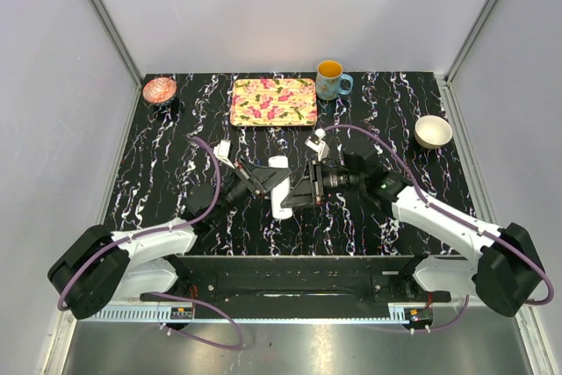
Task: Load the batteries into the remote control
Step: Load the battery cover into the remote control.
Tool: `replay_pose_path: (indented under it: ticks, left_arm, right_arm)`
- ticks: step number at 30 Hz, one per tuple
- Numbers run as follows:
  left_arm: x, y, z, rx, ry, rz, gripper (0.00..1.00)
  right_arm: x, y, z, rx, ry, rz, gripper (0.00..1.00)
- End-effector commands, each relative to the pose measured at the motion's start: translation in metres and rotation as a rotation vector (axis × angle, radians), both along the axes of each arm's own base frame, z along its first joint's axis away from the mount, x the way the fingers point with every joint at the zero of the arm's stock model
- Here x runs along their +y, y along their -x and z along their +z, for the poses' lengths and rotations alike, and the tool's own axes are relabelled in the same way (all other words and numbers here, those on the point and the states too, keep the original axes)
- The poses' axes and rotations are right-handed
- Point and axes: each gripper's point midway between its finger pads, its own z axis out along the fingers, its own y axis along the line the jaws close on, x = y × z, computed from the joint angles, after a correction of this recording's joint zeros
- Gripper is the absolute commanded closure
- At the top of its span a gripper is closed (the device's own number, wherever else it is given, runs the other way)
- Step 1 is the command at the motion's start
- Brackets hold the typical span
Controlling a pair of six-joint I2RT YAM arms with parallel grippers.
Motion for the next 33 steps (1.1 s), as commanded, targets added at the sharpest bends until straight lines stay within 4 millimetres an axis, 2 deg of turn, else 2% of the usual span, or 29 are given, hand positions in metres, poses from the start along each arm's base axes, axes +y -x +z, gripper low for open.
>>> replay_pose_path:
  ticks: [1, 11, 14, 18, 19, 20, 24, 28, 30, 31, 32, 33]
  left_arm:
    - [-0.003, 0.01, 0.039, -0.099, 0.097, -0.044, 1.0]
    - [-0.003, 0.009, 0.041, -0.105, 0.095, -0.042, 1.0]
    - [-0.002, 0.009, 0.042, -0.104, 0.098, -0.035, 1.0]
    - [-0.001, 0.008, 0.043, -0.108, 0.096, -0.023, 1.0]
    - [0.0, 0.008, 0.043, -0.106, 0.094, -0.022, 1.0]
    - [0.0, 0.008, 0.043, -0.11, 0.093, -0.023, 1.0]
    - [0.0, 0.008, 0.044, -0.109, 0.092, -0.018, 1.0]
    - [0.001, 0.006, 0.042, -0.104, 0.087, -0.01, 1.0]
    - [0.001, 0.004, 0.036, -0.093, 0.069, -0.003, 0.91]
    - [0.002, 0.004, 0.037, -0.096, 0.068, 0.001, 0.82]
    - [0.005, 0.0, 0.035, -0.099, 0.06, 0.018, 0.68]
    - [0.007, -0.002, 0.032, -0.091, 0.053, 0.028, 0.63]
  right_arm:
    - [0.009, -0.009, 0.009, -0.035, -0.051, -0.008, 0.65]
    - [0.013, -0.012, 0.012, -0.033, -0.079, -0.003, 0.65]
    - [0.015, -0.013, 0.013, -0.028, -0.086, -0.007, 0.55]
    - [0.015, -0.013, 0.014, -0.026, -0.091, -0.008, 0.53]
    - [0.015, -0.014, 0.015, -0.029, -0.093, -0.01, 0.56]
    - [0.015, -0.013, 0.015, -0.029, -0.092, -0.007, 0.67]
    - [0.014, -0.012, 0.01, -0.017, -0.08, -0.002, 0.99]
    - [0.012, -0.011, 0.008, -0.016, -0.063, -0.005, 1.0]
    - [0.009, -0.011, 0.01, -0.034, -0.054, -0.013, 1.0]
    - [0.007, -0.01, 0.008, -0.038, -0.032, -0.015, 1.0]
    - [0.005, -0.01, 0.008, -0.043, -0.018, -0.022, 1.0]
    - [0.004, -0.011, 0.008, -0.056, -0.003, -0.034, 1.0]
